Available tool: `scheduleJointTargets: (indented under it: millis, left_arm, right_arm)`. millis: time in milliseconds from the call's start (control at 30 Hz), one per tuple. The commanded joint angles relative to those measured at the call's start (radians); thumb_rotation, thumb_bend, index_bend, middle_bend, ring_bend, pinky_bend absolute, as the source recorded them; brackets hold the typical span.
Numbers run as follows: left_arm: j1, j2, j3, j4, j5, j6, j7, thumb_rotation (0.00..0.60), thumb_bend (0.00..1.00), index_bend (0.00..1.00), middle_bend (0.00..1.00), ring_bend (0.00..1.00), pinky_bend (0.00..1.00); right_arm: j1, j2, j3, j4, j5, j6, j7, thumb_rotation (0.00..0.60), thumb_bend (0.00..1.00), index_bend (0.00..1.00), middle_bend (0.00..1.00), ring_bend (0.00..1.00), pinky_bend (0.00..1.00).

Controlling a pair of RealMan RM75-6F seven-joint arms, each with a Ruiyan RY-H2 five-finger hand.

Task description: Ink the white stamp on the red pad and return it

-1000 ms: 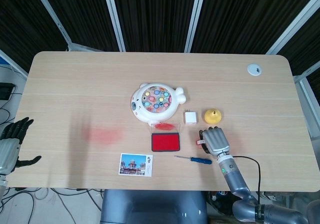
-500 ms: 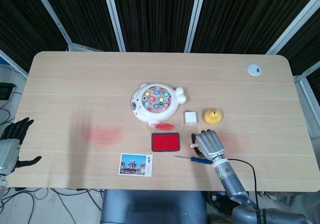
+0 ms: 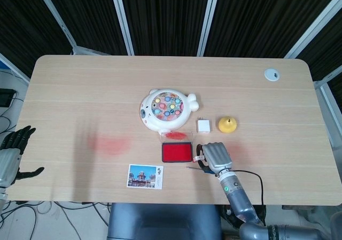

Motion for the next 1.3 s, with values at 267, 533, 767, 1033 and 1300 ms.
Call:
scheduleJointTargets:
  millis: [267,533,767,1033,1300]
  left_arm:
    - [-0.001,0.002,0.001,-0.002,0.004,0.0,-0.005,0.6,0.0,0.0,0.0,0.0,0.0]
    - [-0.005,0.005,0.0,0.002,0.004,-0.006,-0.01,0.6,0.0,0.0,0.0,0.0,0.0]
    - [-0.007,0.012,0.002,-0.004,0.005,-0.013,-0.021,0.6,0.0,0.0,0.0,0.0,0.0]
    - [-0.011,0.02,0.002,-0.005,0.005,-0.024,-0.046,0.6,0.0,0.0,0.0,0.0,0.0]
    - [-0.012,0.023,0.002,-0.005,0.004,-0.027,-0.055,0.6,0.0,0.0,0.0,0.0,0.0]
  right_arm:
    - [0.077,-0.12,0.062,0.023,0.123,0.065,-0.087,0.6,0.68,0.79,0.67,0.54,0.52]
    - [0.136,-0.229,0.08,0.105,0.14,0.11,-0.135,0.6,0.68,0.79,0.67,0.54,0.52]
    - [0.172,-0.306,0.097,0.18,0.166,0.126,-0.156,0.6,0.68,0.79,0.67,0.54,0.52]
    - [0.193,-0.375,0.107,0.266,0.175,0.143,-0.151,0.6,0.68,0.79,0.67,0.54,0.52]
    - [0.197,-0.405,0.103,0.317,0.169,0.143,-0.138,0.6,0.68,0.79,0.68,0.54,0.52]
